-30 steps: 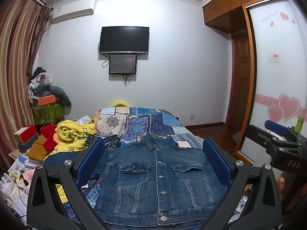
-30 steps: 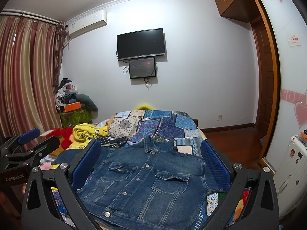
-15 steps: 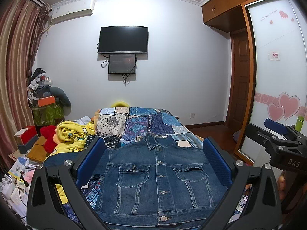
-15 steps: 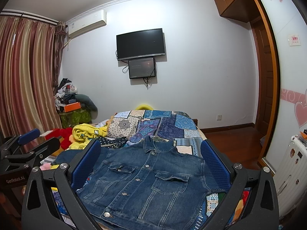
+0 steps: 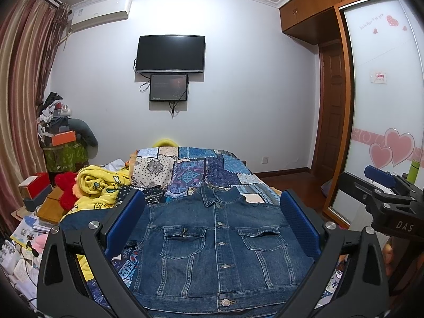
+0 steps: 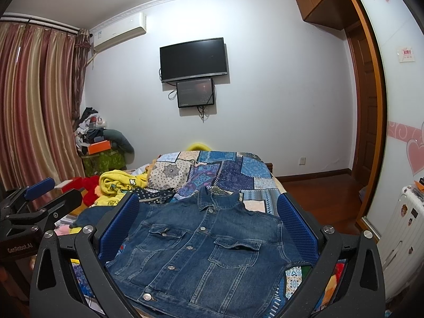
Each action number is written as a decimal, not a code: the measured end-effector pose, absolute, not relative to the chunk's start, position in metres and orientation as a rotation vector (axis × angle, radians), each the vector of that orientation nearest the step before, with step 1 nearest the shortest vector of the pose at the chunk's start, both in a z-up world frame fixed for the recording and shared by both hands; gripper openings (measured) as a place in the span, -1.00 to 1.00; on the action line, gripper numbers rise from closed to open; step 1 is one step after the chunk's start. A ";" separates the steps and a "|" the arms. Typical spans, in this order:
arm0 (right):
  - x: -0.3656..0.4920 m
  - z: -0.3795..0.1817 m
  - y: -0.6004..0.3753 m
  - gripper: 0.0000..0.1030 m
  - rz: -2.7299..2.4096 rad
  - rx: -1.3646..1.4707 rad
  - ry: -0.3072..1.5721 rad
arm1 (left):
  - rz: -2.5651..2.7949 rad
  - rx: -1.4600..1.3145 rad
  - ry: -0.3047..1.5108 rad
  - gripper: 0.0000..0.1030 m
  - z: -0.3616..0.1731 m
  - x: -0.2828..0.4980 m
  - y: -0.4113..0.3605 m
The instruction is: Fold large clothes
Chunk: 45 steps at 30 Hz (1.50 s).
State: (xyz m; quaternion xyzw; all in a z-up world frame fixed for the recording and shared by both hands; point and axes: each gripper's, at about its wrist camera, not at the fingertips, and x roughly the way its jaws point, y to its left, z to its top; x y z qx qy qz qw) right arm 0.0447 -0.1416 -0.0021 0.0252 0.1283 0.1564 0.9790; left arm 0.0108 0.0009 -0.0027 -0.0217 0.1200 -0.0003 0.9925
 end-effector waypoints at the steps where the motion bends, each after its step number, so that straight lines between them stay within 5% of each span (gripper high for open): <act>1: 0.045 -0.003 -0.142 1.00 0.316 0.051 0.260 | 0.000 -0.044 0.241 0.99 -0.003 0.011 0.001; 27: 0.091 -0.027 -0.113 1.00 0.308 0.007 0.395 | 0.052 -0.101 0.359 0.99 -0.035 0.075 0.040; 45: 0.208 -0.109 -0.090 1.00 0.186 -0.024 0.682 | 0.421 -0.298 0.732 0.99 -0.178 0.192 0.226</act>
